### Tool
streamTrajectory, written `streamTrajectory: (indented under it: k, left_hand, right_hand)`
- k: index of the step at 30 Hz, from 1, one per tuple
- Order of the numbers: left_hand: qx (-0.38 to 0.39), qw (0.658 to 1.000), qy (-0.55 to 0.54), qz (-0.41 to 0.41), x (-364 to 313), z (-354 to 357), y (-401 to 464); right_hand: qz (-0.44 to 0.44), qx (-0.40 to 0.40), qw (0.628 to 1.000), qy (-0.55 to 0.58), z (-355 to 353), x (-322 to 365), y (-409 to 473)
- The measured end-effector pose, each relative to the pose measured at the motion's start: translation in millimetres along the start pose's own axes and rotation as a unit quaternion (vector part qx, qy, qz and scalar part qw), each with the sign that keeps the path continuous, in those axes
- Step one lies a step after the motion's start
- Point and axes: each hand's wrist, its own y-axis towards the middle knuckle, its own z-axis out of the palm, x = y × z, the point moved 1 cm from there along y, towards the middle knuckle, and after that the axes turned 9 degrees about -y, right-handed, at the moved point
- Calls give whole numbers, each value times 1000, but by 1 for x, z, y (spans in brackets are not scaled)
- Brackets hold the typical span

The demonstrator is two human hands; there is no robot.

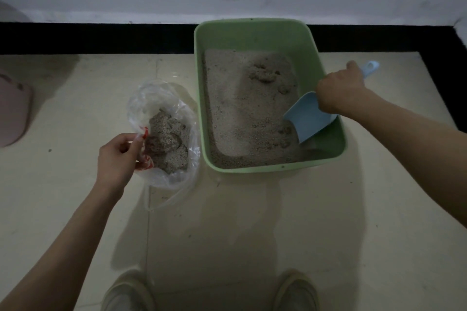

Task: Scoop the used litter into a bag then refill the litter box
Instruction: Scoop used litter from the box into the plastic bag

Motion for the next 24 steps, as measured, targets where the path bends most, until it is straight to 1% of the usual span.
streamTrajectory:
  k: [2,4,8,10,17,19,21,24]
  left_hand:
    - [6,1000,-8,2,-3,4,-2]
    - [8,1000,-9,6,-5,6,-3]
    - [10,1000,-11,1,-7,6,-3]
    - [11,1000,-10,-1,-7,5,-3]
    - [7,1000,-5,-9,2,-1,4]
    - [8,1000,-10,-13,2,1,4]
    - [11,1000,-21,-15,-1,5,3]
    - [14,1000,-24,-13,-3,9,4]
  right_hand:
    - [-31,-30,999,-26,4,-5,4]
    - [-43,-42,998,-20,11,-7,8]
    - [-45,-17,998,41,20,3,14]
    - [-50,-12,997,52,25,8,17]
    - [-94,-41,995,14,30,12,25]
    - [-103,-21,993,43,30,19,24]
    - [-104,-3,989,101,30,33,20]
    - [-104,-3,976,191,25,60,19]
